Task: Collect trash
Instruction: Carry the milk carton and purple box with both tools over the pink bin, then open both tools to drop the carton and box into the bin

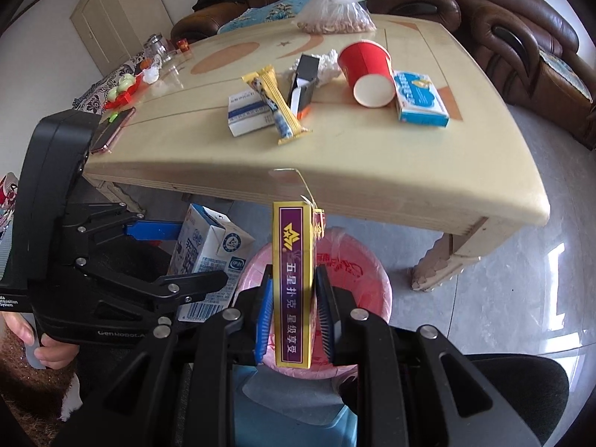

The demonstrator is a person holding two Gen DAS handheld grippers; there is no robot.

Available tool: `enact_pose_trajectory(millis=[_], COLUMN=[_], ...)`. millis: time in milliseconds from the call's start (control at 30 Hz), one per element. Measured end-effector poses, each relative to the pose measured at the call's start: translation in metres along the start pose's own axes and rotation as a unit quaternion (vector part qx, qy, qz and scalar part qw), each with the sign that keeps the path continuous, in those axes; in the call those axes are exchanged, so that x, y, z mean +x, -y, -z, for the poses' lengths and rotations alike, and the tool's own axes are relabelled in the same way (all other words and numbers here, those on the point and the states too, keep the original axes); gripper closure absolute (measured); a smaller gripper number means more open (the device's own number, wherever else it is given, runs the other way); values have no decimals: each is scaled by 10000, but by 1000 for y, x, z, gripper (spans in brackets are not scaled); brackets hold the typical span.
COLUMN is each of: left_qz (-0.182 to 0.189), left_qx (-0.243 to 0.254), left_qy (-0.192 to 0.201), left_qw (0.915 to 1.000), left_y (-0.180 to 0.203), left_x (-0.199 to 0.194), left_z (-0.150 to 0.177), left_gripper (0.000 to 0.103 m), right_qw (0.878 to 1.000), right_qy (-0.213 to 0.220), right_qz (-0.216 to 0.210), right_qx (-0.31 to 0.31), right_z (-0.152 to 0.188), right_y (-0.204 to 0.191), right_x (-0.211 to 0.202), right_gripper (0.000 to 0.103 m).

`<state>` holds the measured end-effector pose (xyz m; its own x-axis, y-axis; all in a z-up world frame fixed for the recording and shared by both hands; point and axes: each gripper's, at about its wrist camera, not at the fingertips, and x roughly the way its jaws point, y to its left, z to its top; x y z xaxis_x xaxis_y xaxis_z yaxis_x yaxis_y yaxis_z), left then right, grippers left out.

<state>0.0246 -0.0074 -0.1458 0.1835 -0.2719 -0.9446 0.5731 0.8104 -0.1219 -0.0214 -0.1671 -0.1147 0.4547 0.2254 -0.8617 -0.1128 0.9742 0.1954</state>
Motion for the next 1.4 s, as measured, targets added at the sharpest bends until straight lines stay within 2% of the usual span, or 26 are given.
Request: enact_pose_trajectory(millis=[100,367,533,833,967,1300,1400], left_qz=[-112,197,270,353,199,348,224], left_qx=[-55,-330,-602,-760,-814,-1007,-969], left_qy=[-73,-341,-466,-862,-1110,-1483,-1607], left_qw=[9999,9987,9967,9928,9903,9832,9820], left_y=[0,-7,-17,-25,-30,-38,-37], left_x=[12,45,62,96,117,152,163], left_z=[2,5,2,-1,-1,-2,0], left_gripper=[34,34,34,34,34,34,34], right_qw=[10000,9993,9983,9953,9942,9896,9884], right_qy=[-86,-294,-452,-826,-960,-1315,-1406], right_qz=[17,44,57,73,63,10,5], right_qx=[31,217,360,506,478,578,579], right_z=[4,10,14,21,24,34,37], right_y=[4,17,28,42,44,52,53], right_x=[11,42,61,104,120,157,166], right_gripper=[81,81,81,81,81,81,81])
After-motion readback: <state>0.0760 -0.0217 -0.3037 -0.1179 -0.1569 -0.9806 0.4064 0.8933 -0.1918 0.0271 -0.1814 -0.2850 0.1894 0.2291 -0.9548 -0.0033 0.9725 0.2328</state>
